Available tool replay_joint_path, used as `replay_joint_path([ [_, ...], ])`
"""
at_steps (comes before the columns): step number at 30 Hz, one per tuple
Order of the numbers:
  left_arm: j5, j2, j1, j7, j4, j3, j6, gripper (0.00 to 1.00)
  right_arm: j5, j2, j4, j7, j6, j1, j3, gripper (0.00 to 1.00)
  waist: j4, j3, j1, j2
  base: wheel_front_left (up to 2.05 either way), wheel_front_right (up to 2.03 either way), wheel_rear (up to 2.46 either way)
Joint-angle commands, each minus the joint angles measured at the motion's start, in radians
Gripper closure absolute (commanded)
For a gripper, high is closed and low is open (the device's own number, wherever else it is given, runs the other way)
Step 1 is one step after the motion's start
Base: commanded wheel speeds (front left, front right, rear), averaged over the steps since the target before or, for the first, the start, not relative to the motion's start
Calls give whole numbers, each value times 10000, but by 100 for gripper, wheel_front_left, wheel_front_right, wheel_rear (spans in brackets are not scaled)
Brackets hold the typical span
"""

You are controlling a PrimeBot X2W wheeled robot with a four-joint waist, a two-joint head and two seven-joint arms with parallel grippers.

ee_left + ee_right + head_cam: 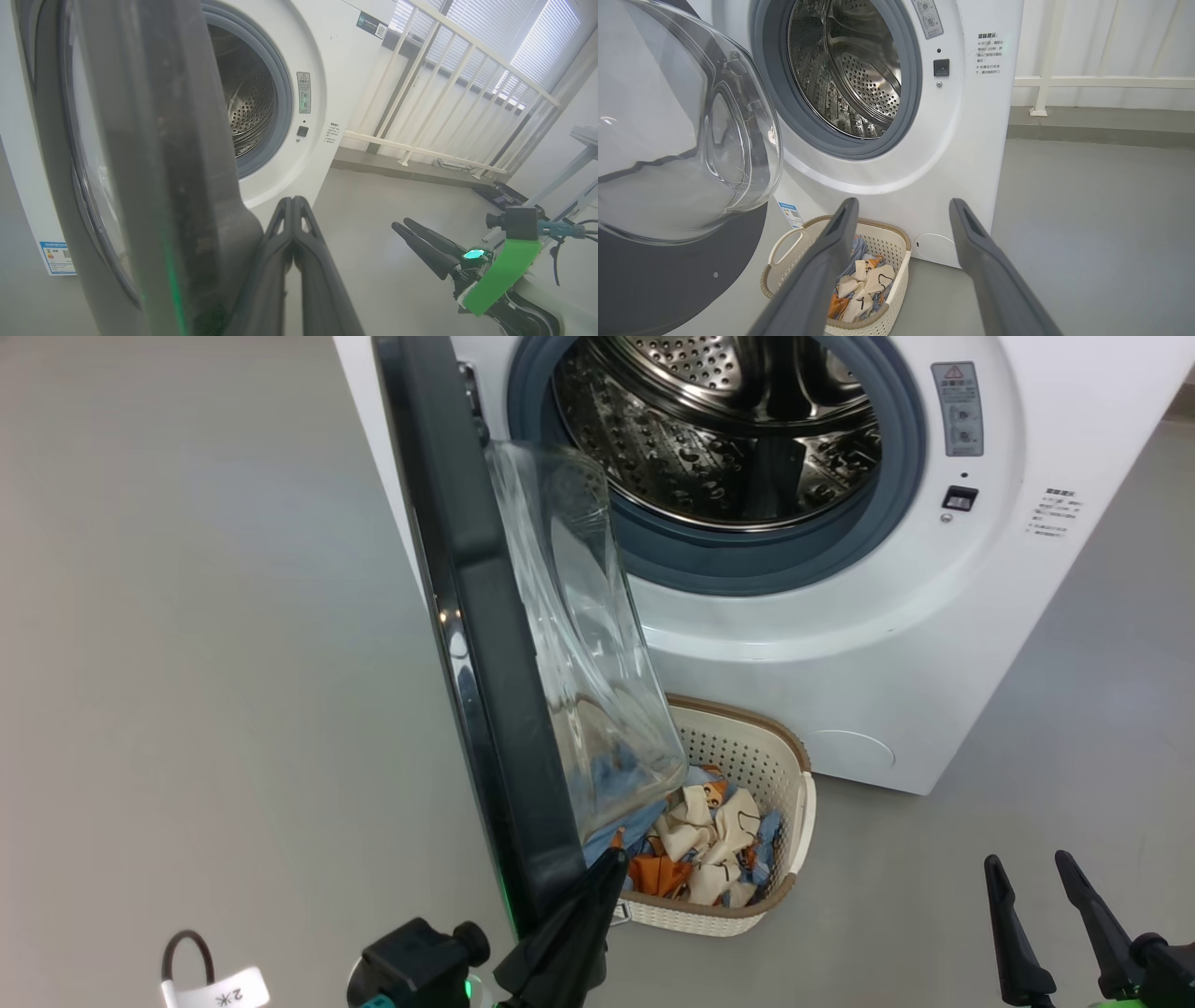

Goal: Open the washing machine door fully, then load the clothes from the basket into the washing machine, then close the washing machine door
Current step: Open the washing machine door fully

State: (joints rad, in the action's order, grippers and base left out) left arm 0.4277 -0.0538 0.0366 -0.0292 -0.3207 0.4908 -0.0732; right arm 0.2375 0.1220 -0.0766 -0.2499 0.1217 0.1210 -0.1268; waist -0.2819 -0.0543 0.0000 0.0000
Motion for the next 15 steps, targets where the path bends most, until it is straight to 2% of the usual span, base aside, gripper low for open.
replay_joint_path([
  [1,-76,-30,-426,90,-225,-396,-118,100,-23,163,206,-118,90,-333,269,0,-104,-1,0,0,0,0,0],
  [15,-138,-91,-399,40,-73,-549,-424,100,-1,144,188,-118,90,-335,285,0,-439,-44,0,0,0,0,0],
])
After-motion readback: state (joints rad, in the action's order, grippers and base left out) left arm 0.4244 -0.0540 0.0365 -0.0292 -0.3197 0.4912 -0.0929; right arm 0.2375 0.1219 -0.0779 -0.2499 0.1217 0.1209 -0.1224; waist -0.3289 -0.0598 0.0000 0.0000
